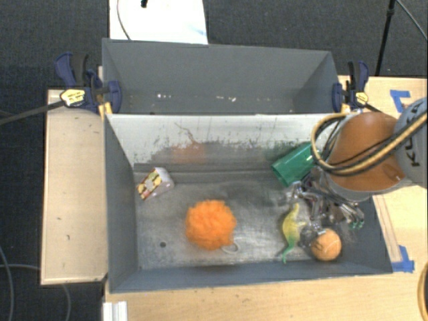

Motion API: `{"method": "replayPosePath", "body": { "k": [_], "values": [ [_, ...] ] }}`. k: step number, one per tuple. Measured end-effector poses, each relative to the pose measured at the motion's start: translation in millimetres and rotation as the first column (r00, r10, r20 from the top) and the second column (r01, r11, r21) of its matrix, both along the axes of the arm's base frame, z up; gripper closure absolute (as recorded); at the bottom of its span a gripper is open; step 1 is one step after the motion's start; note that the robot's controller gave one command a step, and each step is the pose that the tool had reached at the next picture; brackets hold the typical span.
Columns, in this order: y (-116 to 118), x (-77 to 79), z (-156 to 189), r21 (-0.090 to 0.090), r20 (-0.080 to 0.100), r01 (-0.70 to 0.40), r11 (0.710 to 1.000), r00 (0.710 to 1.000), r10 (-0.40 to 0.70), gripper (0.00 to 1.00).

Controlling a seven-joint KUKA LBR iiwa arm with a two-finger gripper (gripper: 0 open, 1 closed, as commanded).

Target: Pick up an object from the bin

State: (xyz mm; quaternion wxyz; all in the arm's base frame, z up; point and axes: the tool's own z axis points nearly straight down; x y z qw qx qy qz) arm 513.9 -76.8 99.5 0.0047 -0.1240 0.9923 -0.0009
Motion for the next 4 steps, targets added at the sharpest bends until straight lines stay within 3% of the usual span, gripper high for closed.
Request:
{"method": "replayPosePath", "body": {
  "k": [1, 2, 3, 4],
  "values": [
    [-4, 4.3, 0, 0.002, -0.012, -0.103, 0.995, 0.995, 0.103, 0.0],
    [-5, 7.0, 36, 0.0, -0.004, -0.137, 0.991, 0.991, 0.137, 0.0],
    [-1, 6.4, -13, 0.006, -0.006, -0.352, 0.936, 0.936, 0.352, 0.0],
    [-12, 20.9, -28, 0.0, -0.003, -0.498, 0.867, 0.867, 0.498, 1.0]
  ]
}}
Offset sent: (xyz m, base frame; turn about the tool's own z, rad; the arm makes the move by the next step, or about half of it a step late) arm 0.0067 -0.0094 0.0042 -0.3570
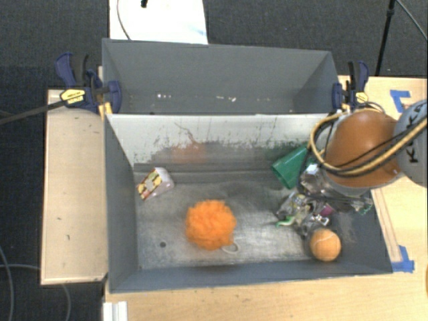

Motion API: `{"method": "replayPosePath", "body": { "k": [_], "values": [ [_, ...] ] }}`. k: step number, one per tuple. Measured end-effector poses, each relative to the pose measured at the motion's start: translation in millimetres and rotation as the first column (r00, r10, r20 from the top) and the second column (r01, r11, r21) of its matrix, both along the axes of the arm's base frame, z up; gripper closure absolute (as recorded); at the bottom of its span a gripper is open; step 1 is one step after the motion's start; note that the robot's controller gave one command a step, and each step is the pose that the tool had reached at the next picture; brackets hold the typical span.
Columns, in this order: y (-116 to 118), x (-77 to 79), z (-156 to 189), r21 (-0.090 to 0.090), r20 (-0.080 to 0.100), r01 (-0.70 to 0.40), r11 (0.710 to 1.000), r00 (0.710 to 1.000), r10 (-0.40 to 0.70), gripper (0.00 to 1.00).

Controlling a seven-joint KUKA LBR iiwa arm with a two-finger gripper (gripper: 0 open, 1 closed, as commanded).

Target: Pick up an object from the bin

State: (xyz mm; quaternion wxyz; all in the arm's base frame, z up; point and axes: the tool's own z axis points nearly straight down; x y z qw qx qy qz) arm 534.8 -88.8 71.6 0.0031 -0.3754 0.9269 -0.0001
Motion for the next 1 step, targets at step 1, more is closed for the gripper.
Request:
{"method": "replayPosePath", "body": {
  "k": [1],
  "values": [
    [0.0, 0.0, 0.0, 0.0, 0.0, 0.0, 1.0, 1.0, 0.0, 1.0]
  ]
}}
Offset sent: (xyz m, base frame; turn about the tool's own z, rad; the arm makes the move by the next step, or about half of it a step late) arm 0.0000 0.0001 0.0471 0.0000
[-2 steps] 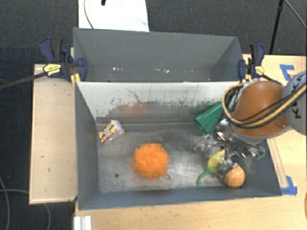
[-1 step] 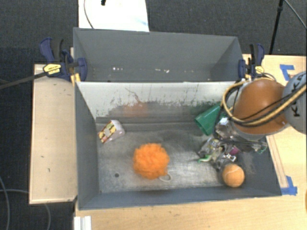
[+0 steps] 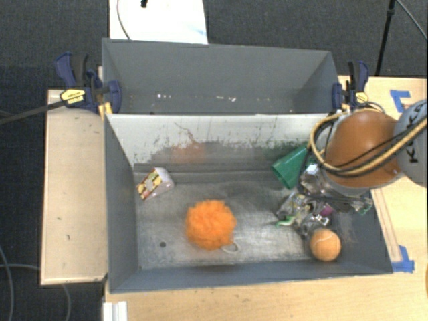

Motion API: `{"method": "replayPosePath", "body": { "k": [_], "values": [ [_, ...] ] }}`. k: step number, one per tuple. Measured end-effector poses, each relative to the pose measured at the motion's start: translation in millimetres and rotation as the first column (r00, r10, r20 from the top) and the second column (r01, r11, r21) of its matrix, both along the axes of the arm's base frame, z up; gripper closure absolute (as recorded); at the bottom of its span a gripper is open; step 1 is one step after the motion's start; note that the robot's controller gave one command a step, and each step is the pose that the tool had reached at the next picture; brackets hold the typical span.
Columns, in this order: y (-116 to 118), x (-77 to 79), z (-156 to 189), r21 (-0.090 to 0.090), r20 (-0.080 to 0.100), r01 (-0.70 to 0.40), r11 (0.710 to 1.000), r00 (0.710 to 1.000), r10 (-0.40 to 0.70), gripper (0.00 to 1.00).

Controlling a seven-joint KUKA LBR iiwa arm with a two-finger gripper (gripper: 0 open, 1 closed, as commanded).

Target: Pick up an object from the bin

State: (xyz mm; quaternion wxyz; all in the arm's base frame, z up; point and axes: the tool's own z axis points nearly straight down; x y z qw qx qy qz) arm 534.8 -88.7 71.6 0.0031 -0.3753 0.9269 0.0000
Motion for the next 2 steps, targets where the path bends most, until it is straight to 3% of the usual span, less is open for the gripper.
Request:
{"method": "replayPosePath", "body": {
  "k": [2],
  "values": [
    [0, -2.1, 18, 0.001, -0.007, 0.001, 1.0, 1.0, -0.001, 1.0]
  ]
}}
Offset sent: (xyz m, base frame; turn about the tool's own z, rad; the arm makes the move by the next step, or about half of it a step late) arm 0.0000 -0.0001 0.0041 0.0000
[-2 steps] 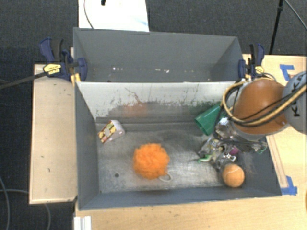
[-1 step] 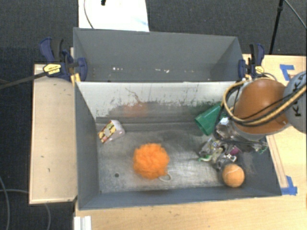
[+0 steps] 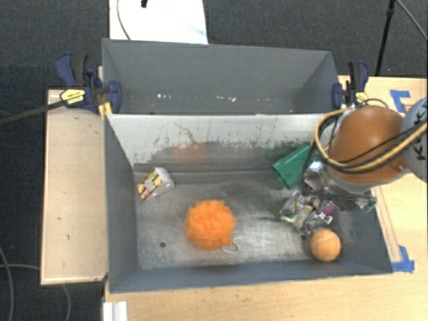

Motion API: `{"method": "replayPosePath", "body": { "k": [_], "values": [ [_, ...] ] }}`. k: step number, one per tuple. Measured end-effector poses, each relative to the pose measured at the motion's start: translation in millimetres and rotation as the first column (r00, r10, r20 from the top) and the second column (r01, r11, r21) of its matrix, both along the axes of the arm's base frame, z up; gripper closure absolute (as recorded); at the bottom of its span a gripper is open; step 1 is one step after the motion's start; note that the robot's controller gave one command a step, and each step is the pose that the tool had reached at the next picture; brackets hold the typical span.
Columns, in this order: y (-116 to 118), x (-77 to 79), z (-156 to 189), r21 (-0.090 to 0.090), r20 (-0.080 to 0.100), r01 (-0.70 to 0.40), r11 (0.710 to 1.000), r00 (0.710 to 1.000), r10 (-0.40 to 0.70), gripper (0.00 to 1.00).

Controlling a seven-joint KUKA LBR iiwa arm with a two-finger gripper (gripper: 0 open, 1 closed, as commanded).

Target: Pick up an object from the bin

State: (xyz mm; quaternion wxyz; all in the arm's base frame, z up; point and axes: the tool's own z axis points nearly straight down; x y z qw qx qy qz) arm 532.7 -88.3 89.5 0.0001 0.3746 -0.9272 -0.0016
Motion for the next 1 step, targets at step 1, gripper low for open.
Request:
{"method": "replayPosePath", "body": {
  "k": [1],
  "values": [
    [0.1, 1.2, 13.4, 0.0, 0.004, 0.001, 1.0, 1.0, -0.001, 1.0]
  ]
}}
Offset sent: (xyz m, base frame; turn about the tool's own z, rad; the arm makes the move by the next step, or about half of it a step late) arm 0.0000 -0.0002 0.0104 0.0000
